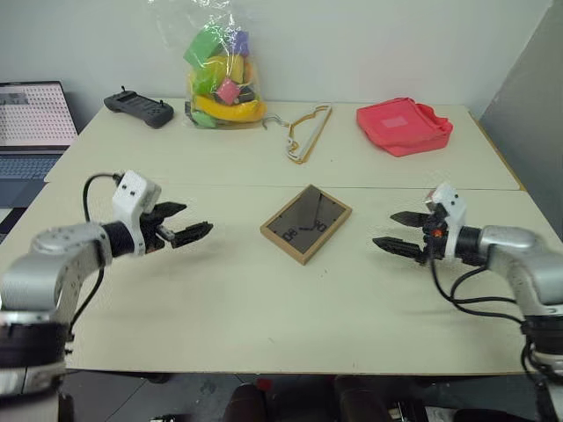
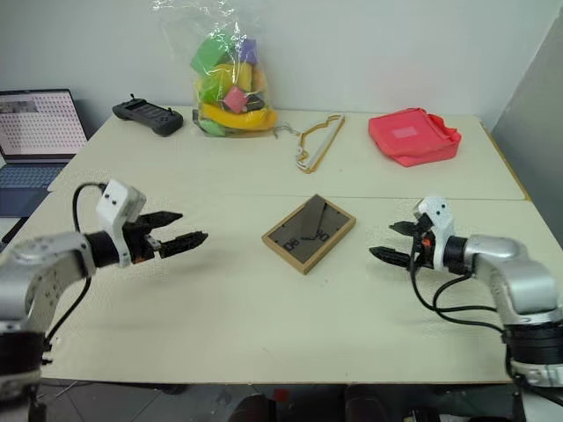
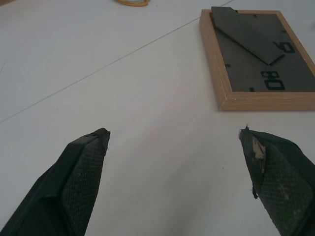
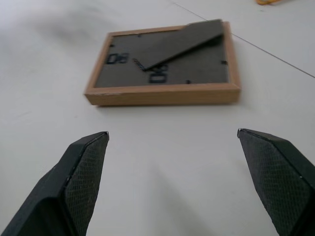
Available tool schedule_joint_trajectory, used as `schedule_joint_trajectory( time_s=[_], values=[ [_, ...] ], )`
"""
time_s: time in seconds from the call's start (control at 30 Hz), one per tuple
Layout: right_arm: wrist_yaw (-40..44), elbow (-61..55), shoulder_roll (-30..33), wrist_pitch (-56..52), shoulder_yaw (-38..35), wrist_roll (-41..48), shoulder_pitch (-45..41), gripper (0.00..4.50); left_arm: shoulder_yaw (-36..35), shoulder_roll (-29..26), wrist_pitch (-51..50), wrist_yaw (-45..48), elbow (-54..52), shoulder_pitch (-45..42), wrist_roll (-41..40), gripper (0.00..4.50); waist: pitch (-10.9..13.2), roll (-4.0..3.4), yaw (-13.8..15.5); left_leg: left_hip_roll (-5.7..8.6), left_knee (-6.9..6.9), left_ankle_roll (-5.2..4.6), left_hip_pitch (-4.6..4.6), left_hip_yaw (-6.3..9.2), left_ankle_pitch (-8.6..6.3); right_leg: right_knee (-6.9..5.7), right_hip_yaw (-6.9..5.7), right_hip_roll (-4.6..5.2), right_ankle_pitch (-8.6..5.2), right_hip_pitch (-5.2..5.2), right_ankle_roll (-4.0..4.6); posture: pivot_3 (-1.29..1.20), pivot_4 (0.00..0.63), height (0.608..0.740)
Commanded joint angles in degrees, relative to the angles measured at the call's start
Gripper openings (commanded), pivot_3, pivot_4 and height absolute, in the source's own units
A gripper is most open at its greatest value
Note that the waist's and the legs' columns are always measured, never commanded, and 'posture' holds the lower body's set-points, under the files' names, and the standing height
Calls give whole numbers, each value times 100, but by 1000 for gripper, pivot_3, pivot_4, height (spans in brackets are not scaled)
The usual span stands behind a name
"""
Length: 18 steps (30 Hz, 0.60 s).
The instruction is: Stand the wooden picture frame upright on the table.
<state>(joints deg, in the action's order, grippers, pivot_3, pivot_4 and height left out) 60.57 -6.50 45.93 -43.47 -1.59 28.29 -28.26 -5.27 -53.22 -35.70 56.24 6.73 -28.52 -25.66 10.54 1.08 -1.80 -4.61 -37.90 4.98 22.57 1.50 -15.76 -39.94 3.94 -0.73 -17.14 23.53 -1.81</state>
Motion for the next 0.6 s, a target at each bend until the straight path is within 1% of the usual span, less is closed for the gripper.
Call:
schedule_joint_trajectory(
  time_s=[0.03,0.13,0.27,0.33,0.37,0.47,0.5,0.6],
  values=[
    [145,83,135,16,77,-34,-193,4446,406,-43,498,496,575,-502,428,4500,0,0,-2,0,0,0,2,1,0,0,0,0,0,1,0,0,150,740],
    [-59,209,105,150,117,-239,-229,4446,560,119,675,532,840,-795,607,4500,1,1,0,-1,-4,-3,11,2,-2,-1,-1,0,0,7,0,0,150,740],
    [-958,366,-295,251,74,-618,-153,4446,492,766,1091,-184,1286,-1018,888,4500,0,2,5,0,-7,-3,16,2,-1,-2,-1,1,1,10,0,0,150,740],
    [-1461,308,-645,256,124,-786,-82,4081,387,1222,1363,-765,1390,-948,1024,4136,0,2,4,0,-10,-3,15,1,-1,-4,0,2,1,9,0,0,150,740],
    [-1658,309,-800,335,218,-922,-40,3981,348,1445,1463,-1031,1396,-885,1075,4052,-1,2,5,0,-10,-3,14,0,-1,-5,1,2,1,9,0,0,150,740],
    [-2182,523,-1193,615,404,-1343,-11,3115,435,2009,1599,-1557,1368,-782,1277,3293,-1,3,6,-1,-13,-1,20,1,0,-8,2,3,1,14,0,0,150,740],
    [-2444,638,-1388,665,436,-1468,-44,2847,463,2244,1689,-1805,1508,-814,1368,3064,-1,3,5,-1,-13,0,27,0,1,-9,2,3,2,21,0,0,150,740],
    [-2925,916,-1854,791,522,-1688,-196,1994,605,2700,2073,-2295,2107,-1017,1724,2302,-2,4,8,1,-15,3,27,-1,3,-14,3,4,3,24,-1,0,150,740]
  ],
)
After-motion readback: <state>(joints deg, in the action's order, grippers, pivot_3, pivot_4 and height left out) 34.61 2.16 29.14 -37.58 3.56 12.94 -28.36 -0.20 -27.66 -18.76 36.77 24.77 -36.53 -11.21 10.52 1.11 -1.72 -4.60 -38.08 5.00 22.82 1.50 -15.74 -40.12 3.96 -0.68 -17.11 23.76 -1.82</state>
